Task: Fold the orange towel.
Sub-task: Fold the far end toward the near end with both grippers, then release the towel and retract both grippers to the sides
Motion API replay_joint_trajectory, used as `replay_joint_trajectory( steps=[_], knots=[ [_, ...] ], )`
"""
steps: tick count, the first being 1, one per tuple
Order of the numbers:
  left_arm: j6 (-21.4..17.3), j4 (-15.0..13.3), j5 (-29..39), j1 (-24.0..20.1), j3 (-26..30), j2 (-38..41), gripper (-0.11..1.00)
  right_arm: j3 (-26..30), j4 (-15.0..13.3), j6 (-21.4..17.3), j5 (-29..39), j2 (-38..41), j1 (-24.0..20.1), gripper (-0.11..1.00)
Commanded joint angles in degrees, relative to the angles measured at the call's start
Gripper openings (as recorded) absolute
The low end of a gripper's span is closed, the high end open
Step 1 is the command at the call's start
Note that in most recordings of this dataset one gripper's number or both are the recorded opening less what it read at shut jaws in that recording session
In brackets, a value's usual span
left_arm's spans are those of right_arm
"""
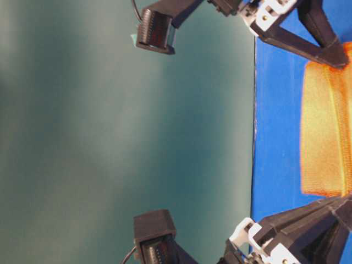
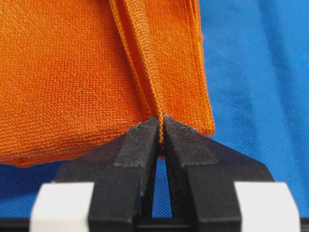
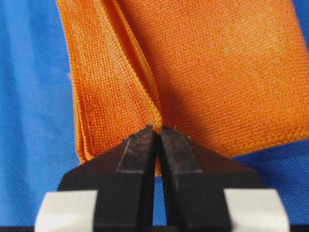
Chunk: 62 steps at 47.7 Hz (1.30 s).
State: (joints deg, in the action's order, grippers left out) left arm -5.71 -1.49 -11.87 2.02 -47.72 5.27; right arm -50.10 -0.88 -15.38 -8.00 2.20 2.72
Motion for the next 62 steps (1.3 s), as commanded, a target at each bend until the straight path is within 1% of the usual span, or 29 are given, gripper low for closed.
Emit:
replay_joint_trajectory(
  steps=[1,6,8,9,10,12,16,17,19,21,23,26,31,36,42,44,53,57,62],
  knots=[
    [0.1,0.0,-1.2,0.4,0.4,-0.6,0.02,0.7,0.4,0.1,-0.7,-0.6,-0.5,0.02],
    [0.1,0.0,-1.9,0.6,0.4,-0.7,0.03,0.7,0.4,0.0,-1.2,-0.6,-0.7,0.03],
    [0.1,0.0,-2.0,0.7,0.5,-0.7,0.06,0.8,0.4,0.0,-1.1,-0.6,-0.7,0.04],
    [0.1,0.0,-2.0,0.9,0.5,-0.7,0.09,1.0,0.5,0.0,-1.1,-0.6,-0.8,0.07],
    [0.1,0.0,-2.0,1.0,0.6,-0.7,0.14,1.0,0.5,0.0,-1.1,-0.6,-0.8,0.12],
    [0.0,0.1,-1.9,1.1,0.7,-0.8,0.24,1.1,0.5,0.0,-1.1,-0.6,-0.9,0.25],
    [0.0,0.0,-1.3,1.4,0.5,-1.5,0.47,1.4,0.5,0.1,-0.4,-1.1,-1.5,0.51],
    [0.0,0.0,-1.1,1.4,0.5,-1.9,0.54,1.5,0.5,0.1,-0.2,-1.4,-1.6,0.57],
    [-0.1,0.0,-0.1,1.6,0.3,-3.2,0.62,1.5,0.5,0.1,0.4,-2.2,-1.8,0.63],
    [-0.1,0.1,1.1,1.7,0.2,-4.4,0.69,1.5,0.5,0.1,1.1,-3.3,-1.9,0.62],
    [-0.1,0.0,2.6,1.8,0.1,-5.8,0.69,1.4,0.4,0.1,1.8,-4.6,-2.1,0.59],
    [-0.1,0.0,5.2,1.8,-0.1,-8.4,0.66,1.4,0.4,0.4,3.3,-7.5,-2.3,0.56],
    [-0.1,0.0,9.8,1.8,-0.8,-14.0,0.65,1.1,0.0,1.0,5.4,-12.4,-2.3,0.57],
    [-0.2,0.0,12.5,1.8,-2.3,-20.7,0.65,0.4,-1.9,1.0,7.6,-18.1,-2.4,0.57],
    [-0.3,0.1,12.7,1.8,-5.2,-28.7,0.65,-1.1,-4.6,1.0,8.4,-25.0,-2.2,0.57],
    [-0.4,0.0,12.7,1.8,-6.6,-32.6,0.65,-1.9,-5.3,1.0,8.4,-27.2,-2.1,0.57],
    [-0.3,0.0,12.8,0.9,-12.4,-46.7,0.64,-6.6,-6.3,1.0,8.0,-37.6,-0.6,0.57],
    [-0.3,0.0,13.3,0.6,-14.8,-53.3,0.64,-8.5,-7.1,1.0,8.2,-42.3,-0.3,0.57],
    [-0.4,0.1,14.8,0.2,-17.0,-59.8,0.64,-12.1,-8.3,1.0,8.1,-49.1,0.4,0.57]
  ],
)
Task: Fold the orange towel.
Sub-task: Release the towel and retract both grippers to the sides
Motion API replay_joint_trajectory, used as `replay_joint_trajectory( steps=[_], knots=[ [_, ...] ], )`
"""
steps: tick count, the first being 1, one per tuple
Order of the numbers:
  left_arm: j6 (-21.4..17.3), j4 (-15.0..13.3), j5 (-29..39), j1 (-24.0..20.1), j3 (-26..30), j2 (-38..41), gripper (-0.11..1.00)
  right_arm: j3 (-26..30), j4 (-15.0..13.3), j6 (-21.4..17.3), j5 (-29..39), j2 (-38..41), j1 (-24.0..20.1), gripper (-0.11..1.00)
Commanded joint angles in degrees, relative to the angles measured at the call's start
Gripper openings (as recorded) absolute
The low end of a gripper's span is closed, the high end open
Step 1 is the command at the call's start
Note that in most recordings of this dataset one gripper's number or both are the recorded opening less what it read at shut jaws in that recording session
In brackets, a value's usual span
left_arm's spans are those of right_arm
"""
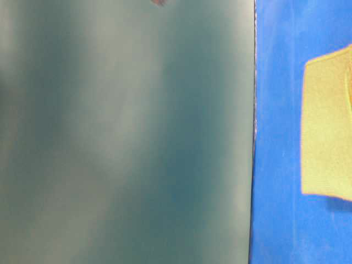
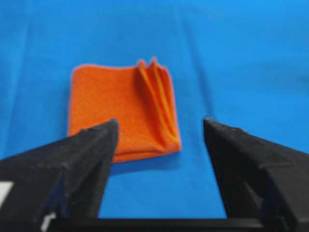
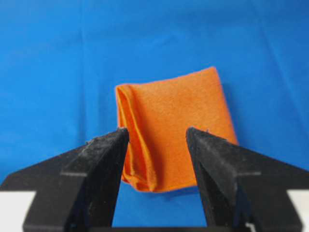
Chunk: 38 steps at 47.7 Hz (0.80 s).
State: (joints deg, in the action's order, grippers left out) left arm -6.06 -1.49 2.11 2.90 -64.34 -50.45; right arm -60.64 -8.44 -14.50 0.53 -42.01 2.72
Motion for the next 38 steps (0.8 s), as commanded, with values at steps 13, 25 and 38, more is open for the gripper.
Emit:
replay_joint_trajectory(
  steps=[13,25,38],
  knots=[
    [0.3,0.0,6.3,-3.7,-5.9,-15.9,0.63,-11.2,-1.0,0.1,-0.4,-18.5,3.5,0.57],
    [1.7,0.0,6.7,-6.3,-10.5,-20.7,0.63,-15.8,-0.7,-0.6,-2.4,-20.7,4.6,0.57],
    [2.4,0.0,6.9,-6.3,-10.7,-20.5,0.63,-15.9,-0.7,-0.6,-2.5,-20.0,4.6,0.57]
  ],
)
